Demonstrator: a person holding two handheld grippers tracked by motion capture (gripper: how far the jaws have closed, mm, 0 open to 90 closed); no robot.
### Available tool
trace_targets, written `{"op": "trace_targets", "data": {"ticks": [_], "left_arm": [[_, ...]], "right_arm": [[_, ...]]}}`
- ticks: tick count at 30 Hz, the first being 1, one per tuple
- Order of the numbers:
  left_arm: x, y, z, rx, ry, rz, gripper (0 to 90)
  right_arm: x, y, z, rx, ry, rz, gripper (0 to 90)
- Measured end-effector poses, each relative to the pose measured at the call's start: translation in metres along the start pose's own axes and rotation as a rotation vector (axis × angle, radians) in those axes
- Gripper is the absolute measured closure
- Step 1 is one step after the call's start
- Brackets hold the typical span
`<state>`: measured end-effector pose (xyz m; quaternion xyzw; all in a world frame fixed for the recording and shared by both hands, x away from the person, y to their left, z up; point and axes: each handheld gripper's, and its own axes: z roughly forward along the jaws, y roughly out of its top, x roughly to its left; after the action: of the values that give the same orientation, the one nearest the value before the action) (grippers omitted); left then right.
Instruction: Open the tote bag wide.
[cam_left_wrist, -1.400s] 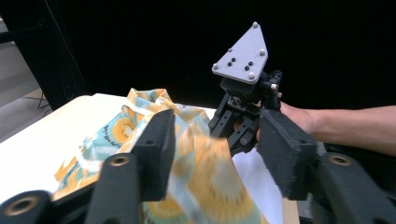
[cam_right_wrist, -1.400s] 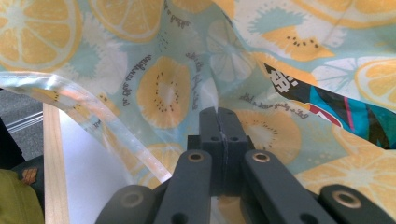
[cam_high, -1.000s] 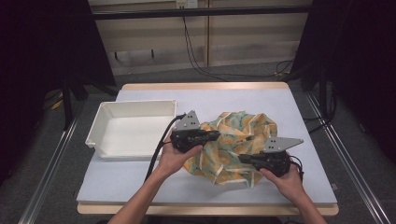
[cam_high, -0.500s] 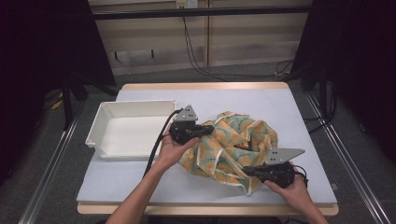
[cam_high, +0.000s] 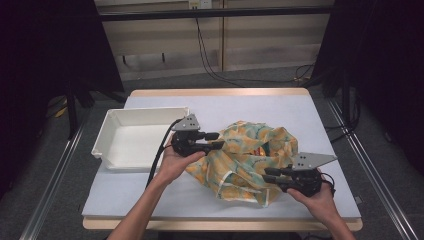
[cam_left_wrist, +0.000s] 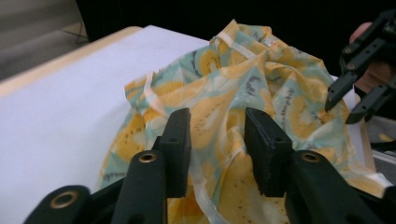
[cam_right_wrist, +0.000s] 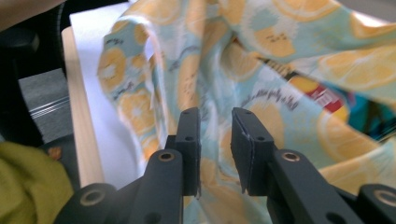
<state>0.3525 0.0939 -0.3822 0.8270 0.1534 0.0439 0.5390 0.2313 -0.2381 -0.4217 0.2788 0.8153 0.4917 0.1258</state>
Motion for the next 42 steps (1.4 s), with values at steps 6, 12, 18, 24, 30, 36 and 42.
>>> {"op": "trace_targets", "data": {"ticks": [6,12,18,24,30,36,42], "left_arm": [[-0.021,0.031,-0.003,-0.024,-0.049,0.074,51.4],[-0.029,0.044,0.029,0.055,-0.074,0.109,43.1],[-0.01,0.031,0.066,0.183,-0.032,0.066,30.7],[-0.004,0.022,0.078,0.267,-0.021,0.088,38.0],[0.001,0.027,0.08,0.284,0.002,0.101,87.4],[0.027,0.035,0.078,0.237,0.037,0.004,90.0],[0.055,0.036,0.076,0.178,0.049,-0.103,90.0]], "right_arm": [[-0.007,0.016,-0.003,-0.027,-0.025,0.0,64.7],[-0.017,0.023,0.007,-0.012,-0.047,-0.001,59.9],[-0.033,0.031,0.029,0.026,-0.055,0.009,53.8],[-0.038,0.026,0.045,0.082,-0.047,0.014,54.1],[-0.022,0.021,0.045,0.088,0.052,-0.005,88.7],[-0.007,0.015,0.039,0.094,0.102,-0.02,90.0],[0.006,0.004,0.035,0.108,0.138,-0.031,90.0]]}}
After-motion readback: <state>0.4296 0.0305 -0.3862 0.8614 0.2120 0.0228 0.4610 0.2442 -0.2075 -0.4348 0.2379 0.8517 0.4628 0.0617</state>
